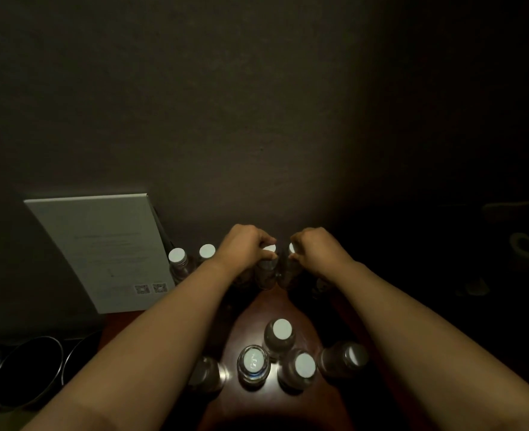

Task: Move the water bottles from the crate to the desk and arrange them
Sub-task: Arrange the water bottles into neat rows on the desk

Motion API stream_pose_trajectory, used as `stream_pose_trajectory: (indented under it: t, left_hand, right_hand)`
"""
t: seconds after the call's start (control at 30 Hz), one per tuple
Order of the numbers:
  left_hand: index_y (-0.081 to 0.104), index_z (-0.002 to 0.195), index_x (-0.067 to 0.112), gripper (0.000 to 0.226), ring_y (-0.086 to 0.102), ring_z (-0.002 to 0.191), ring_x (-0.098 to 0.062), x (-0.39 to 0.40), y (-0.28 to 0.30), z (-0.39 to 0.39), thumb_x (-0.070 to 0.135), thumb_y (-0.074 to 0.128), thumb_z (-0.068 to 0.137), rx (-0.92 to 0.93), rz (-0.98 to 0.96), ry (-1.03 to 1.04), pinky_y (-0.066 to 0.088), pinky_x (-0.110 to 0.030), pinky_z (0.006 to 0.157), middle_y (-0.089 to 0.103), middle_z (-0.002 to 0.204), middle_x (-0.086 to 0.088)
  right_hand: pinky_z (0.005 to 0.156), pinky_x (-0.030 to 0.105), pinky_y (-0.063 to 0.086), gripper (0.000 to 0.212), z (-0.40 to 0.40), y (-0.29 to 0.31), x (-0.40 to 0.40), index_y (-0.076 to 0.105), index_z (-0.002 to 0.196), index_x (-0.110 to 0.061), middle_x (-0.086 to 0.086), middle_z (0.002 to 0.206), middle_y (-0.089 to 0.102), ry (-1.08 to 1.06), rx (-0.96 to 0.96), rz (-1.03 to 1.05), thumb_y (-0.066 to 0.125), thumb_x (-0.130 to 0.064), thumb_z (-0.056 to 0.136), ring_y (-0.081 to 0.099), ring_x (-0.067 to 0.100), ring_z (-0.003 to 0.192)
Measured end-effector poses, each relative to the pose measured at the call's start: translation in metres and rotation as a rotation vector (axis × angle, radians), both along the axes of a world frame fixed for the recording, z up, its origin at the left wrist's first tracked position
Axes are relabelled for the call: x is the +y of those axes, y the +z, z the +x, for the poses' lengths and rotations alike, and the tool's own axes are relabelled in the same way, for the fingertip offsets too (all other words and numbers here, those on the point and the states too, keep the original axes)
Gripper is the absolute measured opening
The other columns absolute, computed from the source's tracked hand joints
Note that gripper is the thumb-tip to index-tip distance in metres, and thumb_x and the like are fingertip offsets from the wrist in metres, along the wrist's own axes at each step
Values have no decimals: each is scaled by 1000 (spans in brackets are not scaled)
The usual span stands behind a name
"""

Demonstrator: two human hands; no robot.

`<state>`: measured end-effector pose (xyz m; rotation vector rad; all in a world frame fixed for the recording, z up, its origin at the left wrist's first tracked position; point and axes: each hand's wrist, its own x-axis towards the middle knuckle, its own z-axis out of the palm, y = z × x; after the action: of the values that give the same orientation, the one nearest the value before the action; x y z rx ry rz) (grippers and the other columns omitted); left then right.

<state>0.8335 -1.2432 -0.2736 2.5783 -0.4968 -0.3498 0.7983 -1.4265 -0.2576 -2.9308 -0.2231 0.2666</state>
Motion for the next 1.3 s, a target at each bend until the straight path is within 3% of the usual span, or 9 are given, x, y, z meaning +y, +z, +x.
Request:
stream_pose_trajectory:
  t: [0.23,0.47,0.6,0.7,0.9,1.07,1.3]
  left_hand:
    - [70,121,24,44,64,108,-8,0,1,-1,36,79,79,-3,-22,11,38,-12,88,72,116,4]
    - [70,120,23,44,64,110,-8,-2,4,-2,34,80,79,20,-12,11,45,-19,96,71,117,5]
    - [70,118,23,40,63,107,-12,-6,11,-4,29,79,80,33,13,36,50,-30,95,70,115,4]
    - [66,122,23,45,62,108,-16,-11,14,-6,31,78,79,23,72,10,52,-35,93,68,115,2]
    - [53,139,22,76,59,120,-16,-33,16,-3,50,80,74,21,9,-51,47,-35,102,62,133,2]
    - [64,128,20,59,62,112,-16,-54,11,-3,48,77,78,2,80,-103,49,-33,97,69,121,0]
    - [66,126,19,50,63,111,-12,-54,12,0,36,78,81,58,41,-95,48,-30,97,70,120,1]
  right_hand:
    - [85,35,52,31,-1,2,1,69,110,-14,8,108,68,-4,10,-27,68,-35,87,63,28,103]
    - [93,37,52,40,1,8,0,68,120,-14,7,113,70,-73,81,-1,73,-34,86,63,25,107]
    - [97,36,50,57,-1,12,-5,62,129,-14,7,119,68,-55,134,73,78,-38,80,62,23,113]
    - [105,30,43,75,-6,14,-12,49,144,-14,7,136,60,-82,139,176,73,-49,82,55,22,126]
    - [101,27,41,50,-10,26,-46,57,136,-14,9,135,61,-186,14,200,58,-43,95,56,23,124]
    - [98,27,44,44,-22,23,-65,60,133,-17,5,132,63,-106,168,85,65,-29,90,57,21,121]
    - [95,28,45,40,-30,11,-72,63,129,-19,5,127,65,-43,115,79,66,-22,89,60,22,117]
